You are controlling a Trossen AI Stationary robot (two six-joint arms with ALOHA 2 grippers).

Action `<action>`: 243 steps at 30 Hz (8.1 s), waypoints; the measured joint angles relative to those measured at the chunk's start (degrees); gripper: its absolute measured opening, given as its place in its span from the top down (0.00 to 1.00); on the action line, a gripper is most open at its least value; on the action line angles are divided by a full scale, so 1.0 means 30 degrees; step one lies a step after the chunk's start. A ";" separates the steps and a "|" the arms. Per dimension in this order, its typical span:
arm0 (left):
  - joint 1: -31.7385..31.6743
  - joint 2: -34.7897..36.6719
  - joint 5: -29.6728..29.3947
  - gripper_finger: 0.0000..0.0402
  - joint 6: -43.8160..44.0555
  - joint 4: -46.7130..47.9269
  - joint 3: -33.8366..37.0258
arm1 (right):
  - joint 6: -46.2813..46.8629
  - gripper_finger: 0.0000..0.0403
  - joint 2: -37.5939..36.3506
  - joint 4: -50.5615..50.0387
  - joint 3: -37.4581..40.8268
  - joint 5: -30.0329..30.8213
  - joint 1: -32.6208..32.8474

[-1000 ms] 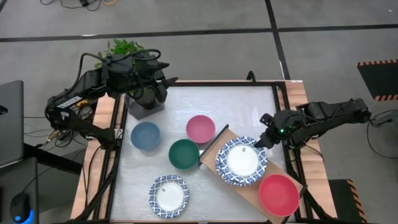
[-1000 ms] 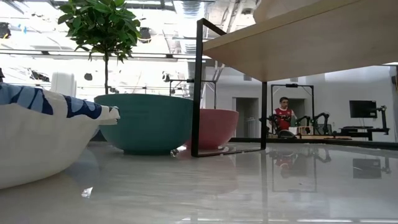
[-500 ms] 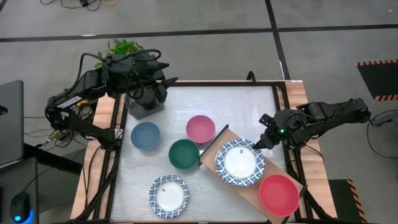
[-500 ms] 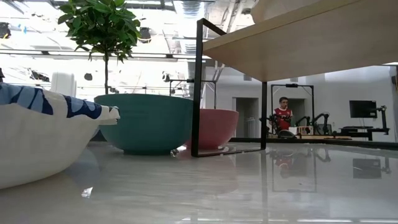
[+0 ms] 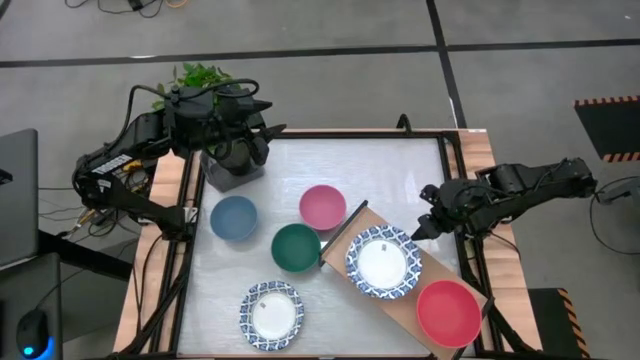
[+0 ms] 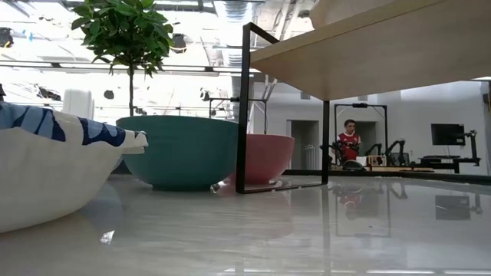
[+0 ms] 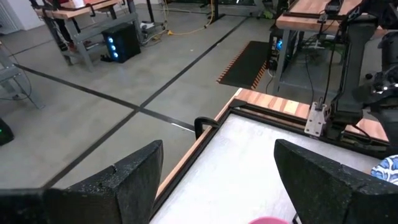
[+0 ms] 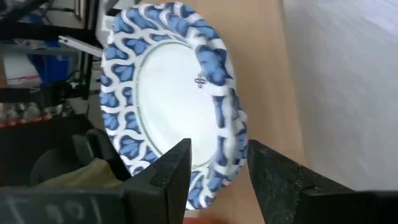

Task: Place and stack bowls onto a shelf
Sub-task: Stack the white patterned bowl on top of the white patterned bowl on the shelf

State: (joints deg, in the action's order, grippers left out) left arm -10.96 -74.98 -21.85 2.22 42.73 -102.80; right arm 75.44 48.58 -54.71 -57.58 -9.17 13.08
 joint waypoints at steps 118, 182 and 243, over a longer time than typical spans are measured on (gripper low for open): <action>1.5454 -0.2820 0.8313 1.00 2.7025 -0.6378 1.8306 | -0.9917 0.55 -0.0321 -0.1898 -0.1872 0.1733 -0.1511; 0.6972 0.1710 -0.3469 1.00 1.7686 -0.6871 0.8765 | -1.0936 0.40 0.4541 1.9986 -0.1865 -1.0091 -1.0477; 0.6484 0.1246 -0.4588 0.46 1.5293 -0.6919 0.8765 | -0.4581 0.96 -0.4672 0.8790 -0.1139 -0.6320 -0.8341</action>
State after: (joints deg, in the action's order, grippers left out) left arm 8.49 -71.24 -35.62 48.10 21.98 -76.51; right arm 61.70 34.56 -28.35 -61.00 -28.13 -11.94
